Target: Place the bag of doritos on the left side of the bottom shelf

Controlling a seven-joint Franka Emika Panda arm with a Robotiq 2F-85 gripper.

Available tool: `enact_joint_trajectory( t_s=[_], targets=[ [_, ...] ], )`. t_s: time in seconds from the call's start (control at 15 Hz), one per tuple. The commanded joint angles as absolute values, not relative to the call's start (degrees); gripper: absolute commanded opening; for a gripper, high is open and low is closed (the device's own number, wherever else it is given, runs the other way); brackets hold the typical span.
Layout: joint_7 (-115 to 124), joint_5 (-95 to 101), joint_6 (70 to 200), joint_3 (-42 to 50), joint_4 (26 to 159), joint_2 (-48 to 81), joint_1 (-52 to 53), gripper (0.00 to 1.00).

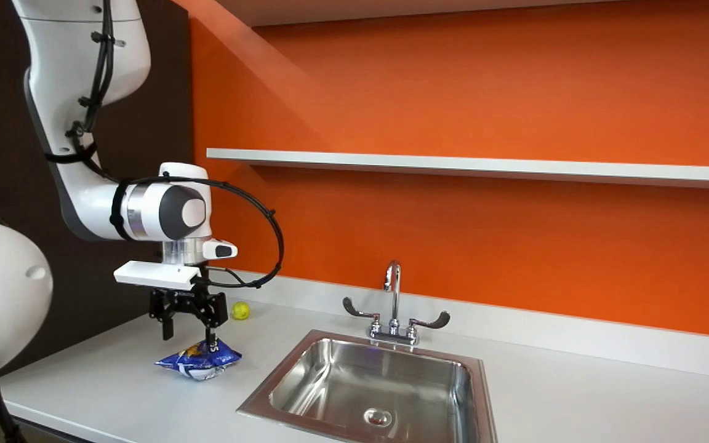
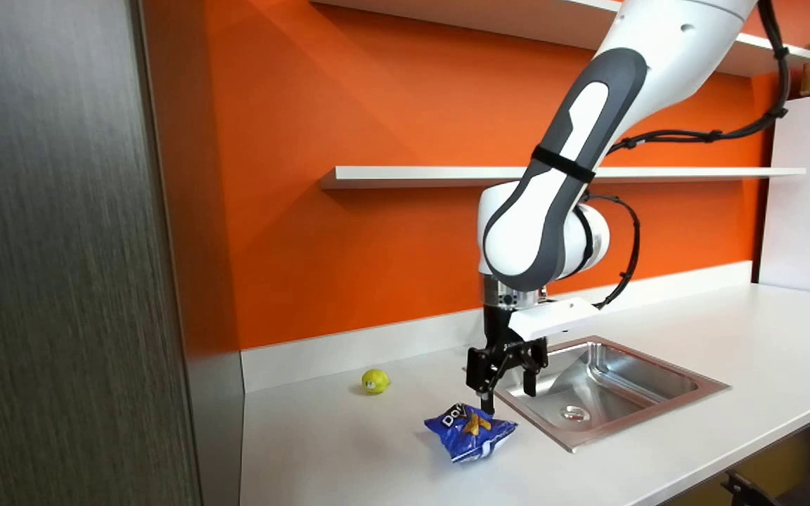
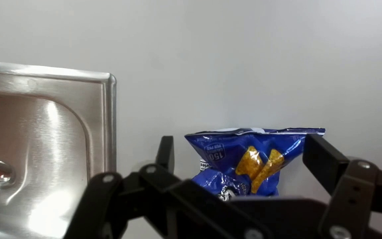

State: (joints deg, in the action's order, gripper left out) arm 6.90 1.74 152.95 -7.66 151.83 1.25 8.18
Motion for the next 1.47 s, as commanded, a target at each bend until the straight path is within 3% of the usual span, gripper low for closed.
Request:
enact_joint_trajectory(
  t_s=[0.0, 1.4],
  targets=[
    [10.75, 3.44, 153.39, -7.98, 147.20, 6.45, 8.94, 1.00],
    [14.15, 6.58, 152.68, -1.98, 135.32, 19.43, 12.39, 1.00]
  ],
)
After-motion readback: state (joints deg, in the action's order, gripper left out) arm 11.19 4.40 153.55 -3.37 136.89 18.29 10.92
